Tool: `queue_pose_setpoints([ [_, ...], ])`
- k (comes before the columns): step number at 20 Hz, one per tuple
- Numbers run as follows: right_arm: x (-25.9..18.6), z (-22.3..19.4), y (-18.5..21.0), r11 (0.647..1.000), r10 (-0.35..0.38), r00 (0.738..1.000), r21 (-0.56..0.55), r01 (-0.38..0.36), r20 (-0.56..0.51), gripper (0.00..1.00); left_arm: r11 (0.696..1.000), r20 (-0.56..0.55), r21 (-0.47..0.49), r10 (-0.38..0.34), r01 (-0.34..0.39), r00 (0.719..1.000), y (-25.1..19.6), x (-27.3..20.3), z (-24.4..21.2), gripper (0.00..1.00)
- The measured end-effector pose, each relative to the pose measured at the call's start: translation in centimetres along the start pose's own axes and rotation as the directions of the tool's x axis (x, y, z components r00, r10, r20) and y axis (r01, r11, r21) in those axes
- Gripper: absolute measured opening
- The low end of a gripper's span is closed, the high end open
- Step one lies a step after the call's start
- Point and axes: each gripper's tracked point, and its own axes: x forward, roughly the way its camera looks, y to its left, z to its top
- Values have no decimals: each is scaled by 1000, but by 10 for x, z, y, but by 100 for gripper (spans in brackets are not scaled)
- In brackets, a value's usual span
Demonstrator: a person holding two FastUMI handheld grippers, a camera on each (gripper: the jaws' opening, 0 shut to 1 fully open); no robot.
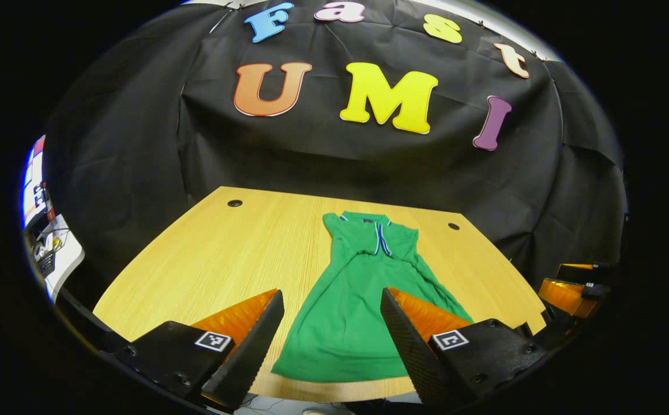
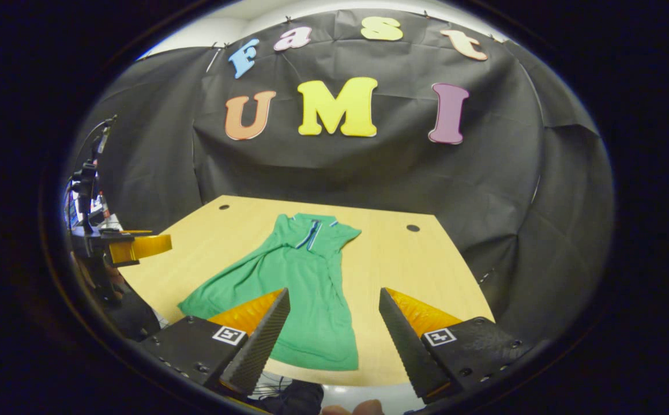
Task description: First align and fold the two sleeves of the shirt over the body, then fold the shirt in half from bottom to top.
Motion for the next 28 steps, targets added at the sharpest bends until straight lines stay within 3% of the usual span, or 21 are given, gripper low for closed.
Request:
queue_pose_setpoints([
  [9,42,-99,-5,999,-14,985,-41,8,-169,96,998,-135,57,16,-9,991,46,17,-103,100],
  [14,79,-133,-9,1000,-17,970,-22,12,-243,96,997,-204,68,-17,31,979,54,46,-144,100],
  [18,105,-156,-17,999,-43,951,-14,40,-307,96,997,-229,72,-7,24,973,59,60,-157,100],
  [25,107,-161,-17,999,-39,948,-41,28,-316,95,992,-269,121,-1,35,963,58,64,-167,100],
  [27,107,-164,-14,1000,-19,945,2,21,-325,95,992,-269,116,-11,43,963,54,63,-169,100],
  [28,108,-168,-10,999,0,941,47,17,-338,92,993,-270,106,-11,41,963,52,61,-169,85],
])
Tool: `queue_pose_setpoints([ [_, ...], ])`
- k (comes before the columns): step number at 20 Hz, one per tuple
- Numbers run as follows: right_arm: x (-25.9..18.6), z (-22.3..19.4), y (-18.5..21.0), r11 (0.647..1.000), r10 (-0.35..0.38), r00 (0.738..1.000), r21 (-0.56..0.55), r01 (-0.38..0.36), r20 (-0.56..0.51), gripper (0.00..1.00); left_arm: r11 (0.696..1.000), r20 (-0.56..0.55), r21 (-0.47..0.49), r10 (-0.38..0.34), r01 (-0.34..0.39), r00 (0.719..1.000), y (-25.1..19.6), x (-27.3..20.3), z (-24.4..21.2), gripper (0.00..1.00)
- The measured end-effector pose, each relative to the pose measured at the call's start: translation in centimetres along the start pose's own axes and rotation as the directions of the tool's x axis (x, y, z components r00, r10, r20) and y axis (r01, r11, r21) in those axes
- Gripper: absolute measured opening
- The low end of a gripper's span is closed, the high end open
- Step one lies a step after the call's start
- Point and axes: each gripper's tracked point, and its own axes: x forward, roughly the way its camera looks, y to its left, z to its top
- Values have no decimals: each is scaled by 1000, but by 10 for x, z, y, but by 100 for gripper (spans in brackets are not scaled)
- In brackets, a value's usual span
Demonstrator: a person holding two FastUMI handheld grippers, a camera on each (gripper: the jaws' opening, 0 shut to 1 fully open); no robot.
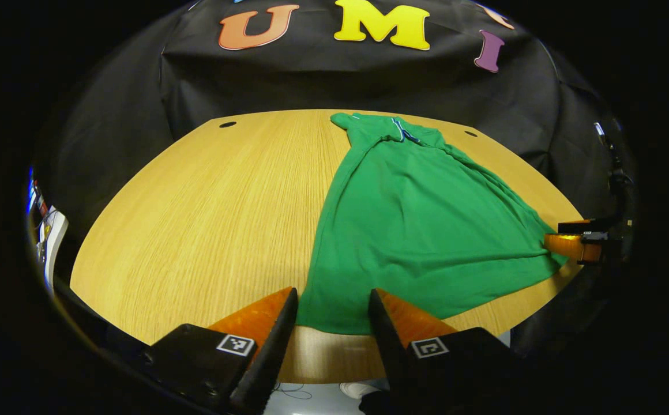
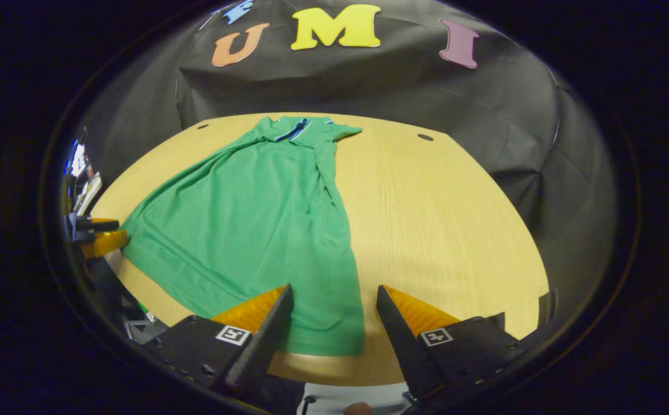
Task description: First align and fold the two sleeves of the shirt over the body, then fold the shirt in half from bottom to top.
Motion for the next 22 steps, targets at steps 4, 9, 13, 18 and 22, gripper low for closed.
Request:
queue_pose_setpoints([
  [4,-1,1,14,999,37,999,12,-37,-2,38,999,5,-48,-21,21,1000,-11,-3,-1,41],
  [9,-8,2,22,998,37,999,57,-36,-20,0,990,-19,-110,-86,83,996,-28,-8,-1,11],
  [13,-25,21,25,996,52,999,69,-53,12,0,991,11,-97,-86,86,996,-28,-24,19,10],
  [18,-42,54,26,995,62,997,81,-66,49,0,990,36,-99,-94,97,995,-26,-39,52,9],
  [22,-53,102,23,994,63,992,82,-72,107,0,990,84,-82,-107,114,991,-29,-41,98,9],
])
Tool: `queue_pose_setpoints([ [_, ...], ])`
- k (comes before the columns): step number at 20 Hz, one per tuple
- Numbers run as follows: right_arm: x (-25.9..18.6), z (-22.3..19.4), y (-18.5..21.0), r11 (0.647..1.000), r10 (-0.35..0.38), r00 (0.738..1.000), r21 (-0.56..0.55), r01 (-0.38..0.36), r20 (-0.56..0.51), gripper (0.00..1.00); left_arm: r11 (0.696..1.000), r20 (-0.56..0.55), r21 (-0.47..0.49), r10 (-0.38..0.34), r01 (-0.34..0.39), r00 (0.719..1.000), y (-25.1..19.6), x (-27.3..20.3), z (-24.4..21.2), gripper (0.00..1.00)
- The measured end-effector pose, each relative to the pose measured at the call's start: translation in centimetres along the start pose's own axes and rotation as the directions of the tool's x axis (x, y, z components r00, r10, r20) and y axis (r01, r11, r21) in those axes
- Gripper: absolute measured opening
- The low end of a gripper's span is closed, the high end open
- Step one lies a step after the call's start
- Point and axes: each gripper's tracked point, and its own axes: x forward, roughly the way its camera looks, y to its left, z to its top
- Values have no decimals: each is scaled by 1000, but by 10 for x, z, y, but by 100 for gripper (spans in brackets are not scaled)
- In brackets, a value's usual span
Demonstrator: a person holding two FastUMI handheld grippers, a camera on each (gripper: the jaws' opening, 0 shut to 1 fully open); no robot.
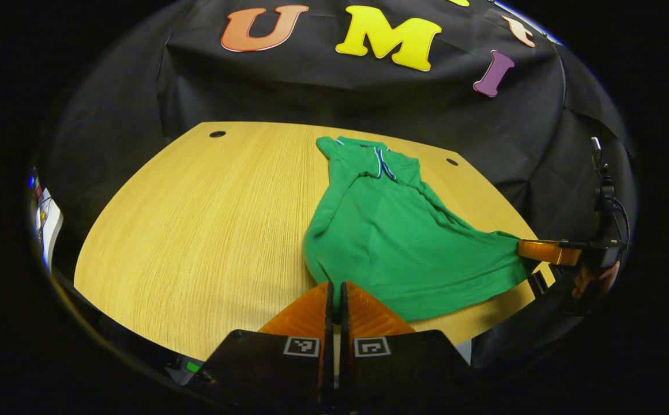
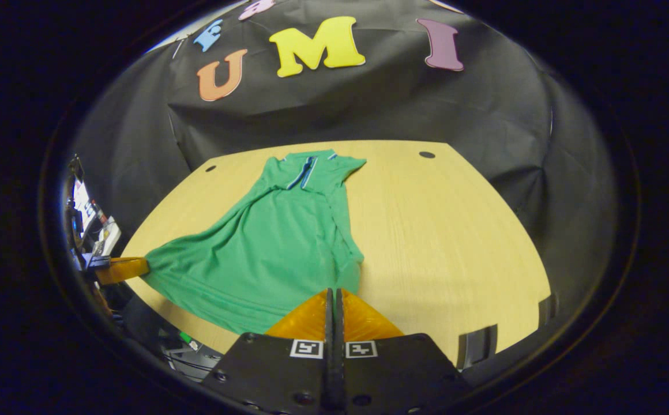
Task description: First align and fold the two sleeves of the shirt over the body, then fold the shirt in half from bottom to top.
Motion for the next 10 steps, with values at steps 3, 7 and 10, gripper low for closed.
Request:
queue_pose_setpoints([
  [3,7,43,3,1000,19,999,0,-19,39,0,1000,31,12,0,0,1000,1,14,40,10],
  [7,26,109,-1,1000,17,995,-1,-17,96,0,1000,72,22,0,-1,997,2,40,99,9],
  [10,45,156,0,999,31,991,10,-33,130,1,1000,92,-12,-12,14,996,-1,61,140,9],
])
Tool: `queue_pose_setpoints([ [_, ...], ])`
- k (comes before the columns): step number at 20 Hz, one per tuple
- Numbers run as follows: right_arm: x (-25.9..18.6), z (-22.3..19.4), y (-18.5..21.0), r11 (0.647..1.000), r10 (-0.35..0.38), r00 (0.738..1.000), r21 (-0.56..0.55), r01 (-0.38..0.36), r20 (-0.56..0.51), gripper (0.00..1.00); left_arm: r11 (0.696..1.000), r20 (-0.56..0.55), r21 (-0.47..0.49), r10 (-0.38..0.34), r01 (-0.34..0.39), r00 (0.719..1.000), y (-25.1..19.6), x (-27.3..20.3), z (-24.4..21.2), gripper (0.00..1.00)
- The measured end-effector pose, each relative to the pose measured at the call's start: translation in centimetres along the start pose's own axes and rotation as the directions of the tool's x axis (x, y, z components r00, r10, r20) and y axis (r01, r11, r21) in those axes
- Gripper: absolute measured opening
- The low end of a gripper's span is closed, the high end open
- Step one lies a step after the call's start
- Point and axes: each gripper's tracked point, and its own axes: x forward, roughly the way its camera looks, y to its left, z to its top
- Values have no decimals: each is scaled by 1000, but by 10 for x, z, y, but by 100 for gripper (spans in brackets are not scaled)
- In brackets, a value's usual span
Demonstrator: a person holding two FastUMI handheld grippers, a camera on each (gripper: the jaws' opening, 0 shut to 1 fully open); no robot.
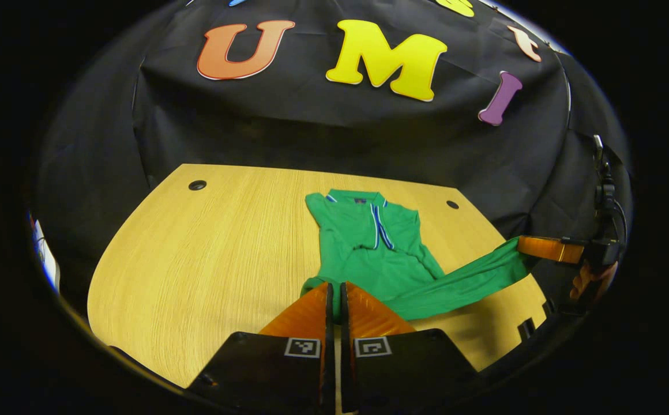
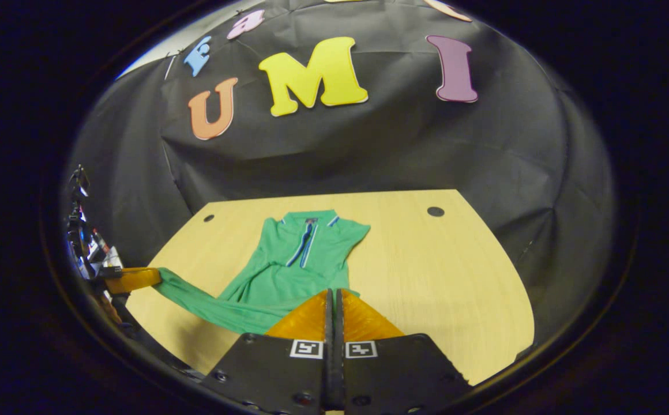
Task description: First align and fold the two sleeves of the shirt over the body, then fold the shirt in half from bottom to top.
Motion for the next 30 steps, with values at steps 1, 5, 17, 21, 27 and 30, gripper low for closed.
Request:
queue_pose_setpoints([
  [1,9,14,0,1000,6,1000,2,-6,12,0,1000,12,5,0,0,1000,0,7,12,9],
  [5,43,55,-6,1000,12,999,23,-13,36,0,1000,42,3,-9,9,999,-3,42,55,9],
  [17,170,139,-16,1000,16,999,-24,-16,33,0,999,137,11,39,-41,990,19,171,152,9],
  [21,221,165,-15,1000,6,999,-31,-5,49,0,996,180,7,83,-86,980,32,212,179,9],
  [27,254,165,0,999,45,998,-8,-45,42,36,983,180,69,157,-171,971,45,230,178,73],
  [30,246,171,0,999,20,997,-29,-18,78,82,979,217,67,174,-192,961,47,227,190,100],
])
